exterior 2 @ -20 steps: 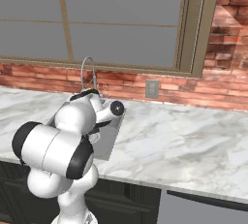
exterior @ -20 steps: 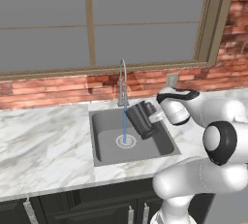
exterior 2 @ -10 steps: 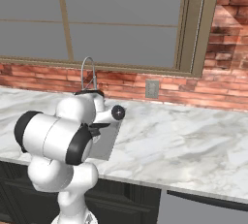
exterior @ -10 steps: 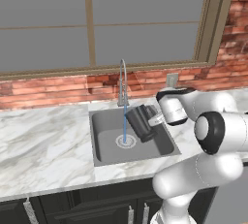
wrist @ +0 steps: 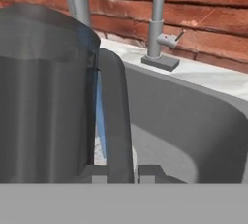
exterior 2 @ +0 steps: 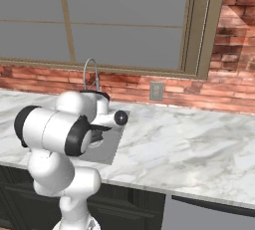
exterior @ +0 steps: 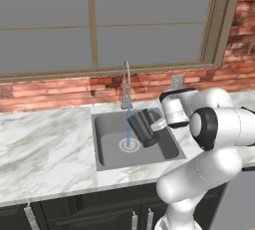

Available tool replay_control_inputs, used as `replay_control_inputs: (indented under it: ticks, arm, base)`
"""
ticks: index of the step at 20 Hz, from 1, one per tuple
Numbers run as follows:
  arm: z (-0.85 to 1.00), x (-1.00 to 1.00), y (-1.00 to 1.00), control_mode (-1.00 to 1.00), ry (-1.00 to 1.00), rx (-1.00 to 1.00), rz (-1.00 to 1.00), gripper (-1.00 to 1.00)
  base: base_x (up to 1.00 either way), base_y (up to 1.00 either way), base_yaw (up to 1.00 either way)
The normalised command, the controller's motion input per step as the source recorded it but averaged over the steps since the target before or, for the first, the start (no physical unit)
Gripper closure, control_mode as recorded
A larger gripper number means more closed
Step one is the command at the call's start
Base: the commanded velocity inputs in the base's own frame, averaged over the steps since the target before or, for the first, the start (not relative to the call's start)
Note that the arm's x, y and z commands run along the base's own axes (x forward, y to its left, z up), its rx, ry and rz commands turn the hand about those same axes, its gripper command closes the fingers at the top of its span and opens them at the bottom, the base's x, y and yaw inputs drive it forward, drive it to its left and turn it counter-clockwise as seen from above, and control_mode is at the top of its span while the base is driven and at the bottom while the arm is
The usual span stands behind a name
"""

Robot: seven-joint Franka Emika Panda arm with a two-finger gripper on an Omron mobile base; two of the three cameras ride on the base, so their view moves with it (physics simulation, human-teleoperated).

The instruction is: Turn on the sink faucet and place the jug under the water for a few seconds to fill it up.

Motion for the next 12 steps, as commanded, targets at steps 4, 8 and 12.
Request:
replay_control_inputs:
  ticks: [4, 8, 12]
  arm:
    - [-0.09, 0.03, 0.07, -1.0, -0.03, 0.04, 0.0, 1.0]
    - [-0.08, 0.0, 0.01, -1.0, -0.08, 0.17, 0.0, 1.0]
    - [-0.04, 0.01, 0.02, -1.0, -0.08, 0.15, 0.0, 1.0]
  base:
    - [0.0, 0.0, 0.0]
    - [0.0, 0.0, 0.0]
    - [0.0, 0.0, 0.0]
